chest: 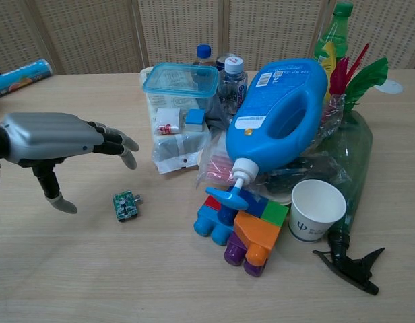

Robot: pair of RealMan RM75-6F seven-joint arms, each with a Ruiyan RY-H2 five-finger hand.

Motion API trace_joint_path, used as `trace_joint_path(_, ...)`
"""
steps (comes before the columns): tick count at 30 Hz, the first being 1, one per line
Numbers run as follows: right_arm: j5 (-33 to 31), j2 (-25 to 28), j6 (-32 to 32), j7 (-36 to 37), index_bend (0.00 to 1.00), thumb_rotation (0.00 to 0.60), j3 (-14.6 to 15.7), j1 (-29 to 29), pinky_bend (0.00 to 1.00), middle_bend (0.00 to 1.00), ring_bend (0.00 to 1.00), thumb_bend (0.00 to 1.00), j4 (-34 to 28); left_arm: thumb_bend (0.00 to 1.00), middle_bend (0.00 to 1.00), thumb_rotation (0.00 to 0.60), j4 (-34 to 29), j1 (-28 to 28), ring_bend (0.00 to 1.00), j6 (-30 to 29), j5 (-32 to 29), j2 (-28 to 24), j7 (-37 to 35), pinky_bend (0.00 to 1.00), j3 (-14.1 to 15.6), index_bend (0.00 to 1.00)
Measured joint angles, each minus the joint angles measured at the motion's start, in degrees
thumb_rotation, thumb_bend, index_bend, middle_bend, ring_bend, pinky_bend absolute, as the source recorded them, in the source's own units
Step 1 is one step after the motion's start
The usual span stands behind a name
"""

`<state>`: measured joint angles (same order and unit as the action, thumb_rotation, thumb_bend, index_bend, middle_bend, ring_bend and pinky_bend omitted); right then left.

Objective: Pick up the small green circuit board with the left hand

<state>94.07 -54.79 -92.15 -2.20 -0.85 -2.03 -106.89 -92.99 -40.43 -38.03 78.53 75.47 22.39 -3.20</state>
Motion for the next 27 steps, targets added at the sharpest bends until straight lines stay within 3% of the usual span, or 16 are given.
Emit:
trace_joint_path(7,-0.7,0.8,-0.3,2.1,0.00,0.405,-0.4,-0.1,0.00,0.00,0.00,0.00,0.0,0.00,0.00,0.600,0.9,-2.9,0.00,1.1,-8.5,4.1,9.0,0.00,1.0,0.18)
trace_joint_path(16,-1.3,1.3,-0.4,3.6,0.00,0.403,-0.6,-0.1,0.00,0.00,0.00,0.00,-0.2,0.00,0.00,0.600,2.3,-5.8,0.00,-0.1,-18.0,8.4,14.5,0.00,2.6,0.19)
trace_joint_path(27,-1.3,1.5,-0.2,4.3,0.00,0.405,-0.5,-0.1,0.00,0.00,0.00,0.00,-0.3,0.00,0.00,0.600,4.1,-8.5,0.00,-3.5,-23.1,11.2,18.0,0.00,4.6,0.24)
